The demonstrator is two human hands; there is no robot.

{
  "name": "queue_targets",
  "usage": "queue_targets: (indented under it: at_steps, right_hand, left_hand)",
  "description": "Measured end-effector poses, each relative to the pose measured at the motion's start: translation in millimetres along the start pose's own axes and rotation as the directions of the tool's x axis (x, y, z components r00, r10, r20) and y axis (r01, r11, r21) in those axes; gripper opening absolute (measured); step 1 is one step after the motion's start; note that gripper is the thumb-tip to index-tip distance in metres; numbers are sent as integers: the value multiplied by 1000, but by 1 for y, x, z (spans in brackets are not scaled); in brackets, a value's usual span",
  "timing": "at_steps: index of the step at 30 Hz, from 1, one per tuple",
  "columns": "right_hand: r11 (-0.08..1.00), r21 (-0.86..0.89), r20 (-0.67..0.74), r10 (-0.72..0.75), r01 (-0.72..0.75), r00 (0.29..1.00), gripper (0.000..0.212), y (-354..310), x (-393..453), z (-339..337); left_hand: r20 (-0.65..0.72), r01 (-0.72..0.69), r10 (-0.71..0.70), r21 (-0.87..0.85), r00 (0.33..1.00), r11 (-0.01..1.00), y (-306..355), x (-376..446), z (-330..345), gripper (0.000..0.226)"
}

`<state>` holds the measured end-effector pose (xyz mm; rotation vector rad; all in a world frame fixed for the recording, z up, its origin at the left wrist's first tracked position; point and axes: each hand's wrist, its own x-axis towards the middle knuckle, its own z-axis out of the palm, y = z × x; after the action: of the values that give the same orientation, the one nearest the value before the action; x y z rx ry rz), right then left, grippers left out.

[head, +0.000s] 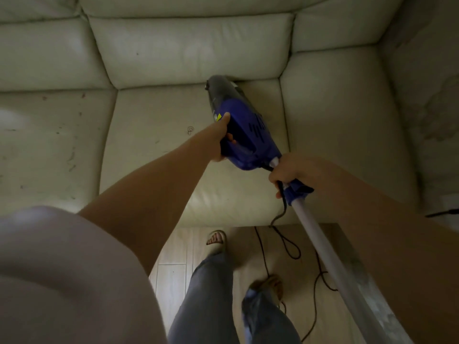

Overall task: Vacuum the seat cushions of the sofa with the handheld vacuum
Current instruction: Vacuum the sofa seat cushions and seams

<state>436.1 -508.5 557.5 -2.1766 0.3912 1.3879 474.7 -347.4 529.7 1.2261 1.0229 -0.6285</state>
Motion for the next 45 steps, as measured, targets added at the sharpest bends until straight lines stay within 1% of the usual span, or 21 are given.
queue_targets:
  at_steps: [5, 9, 14, 16, 17, 18, 19, 20, 21, 23, 24, 26, 31, 36, 40, 45]
  right_hand:
    - [1000, -4, -50, -1, 1, 999, 26, 46, -34, -10]
    - [999, -30, -31, 13, -14, 999, 26, 60, -39, -6]
    - [998, -22, 30, 64, -64, 997, 23, 49, -16, 7]
    - [997, -15, 33, 78, -77, 996, 17, 41, -6, 5]
    - [997, -9, 23, 74, -74, 997, 10, 36, 0, 3]
    - [998, 6, 4, 57, -57, 998, 12, 32, 6, -1]
    - [999, 16, -15, 37, -37, 999, 24, 28, 15, -6]
    - [999, 23, -18, 29, -28, 999, 31, 23, 22, -11]
    - [999, 23, -14, 24, -24, 1000, 28, 17, 28, -16]
    - [999, 23, 1, 36, -36, 999, 7, 4, 37, -23]
    - [999, 18, 0, 39, -39, 999, 7, -1, 43, -26]
    - [999, 17, -15, 38, -38, 999, 16, -8, 54, -29]
    - [999, 5, -14, 49, -49, 999, 19, -12, 66, -31]
    - [998, 63, -38, 14, -11, 999, 23, -10, 55, -33]
    - [999, 32, -27, 4, -3, 1000, 22, -11, 34, -32]
    - [998, 38, -17, -51, 51, 999, 22, 22, 1, -30]
  left_hand:
    - [47, -7, 8, -22, 999, 1000, -32, -31, 32, 49]
    - [64, -11, 10, 4, 998, 1000, -42, -38, 37, 49]
    - [37, -14, 12, 62, 999, 998, -40, -16, 26, 50]
    - [24, -21, 19, 82, 1000, 996, -34, -6, 24, 51]
    - [18, -28, 27, 87, 999, 996, -28, -1, 26, 50]
    - [12, -37, 37, 92, 999, 995, -20, 5, 27, 50]
    - [4, -47, 47, 98, 999, 994, -12, 10, 30, 50]
    - [-2, -56, 57, 104, 998, 993, -3, 16, 32, 50]
    - [-5, -61, 62, 112, 998, 992, 6, 20, 34, 51]
    - [-9, -66, 67, 119, 998, 991, 21, 31, 35, 50]
    - [-7, -64, 65, 124, 998, 990, 27, 37, 35, 49]
    - [-6, -52, 53, 134, 999, 990, 34, 47, 33, 50]
    - [-8, -47, 49, 126, 999, 991, 36, 62, 32, 52]
    - [-13, -62, 64, 119, 998, 991, 36, 50, 33, 51]
    - [-30, -69, 73, 136, 997, 988, 36, 30, 32, 51]
    - [-24, -61, 66, 141, 998, 988, 16, -7, 46, 47]
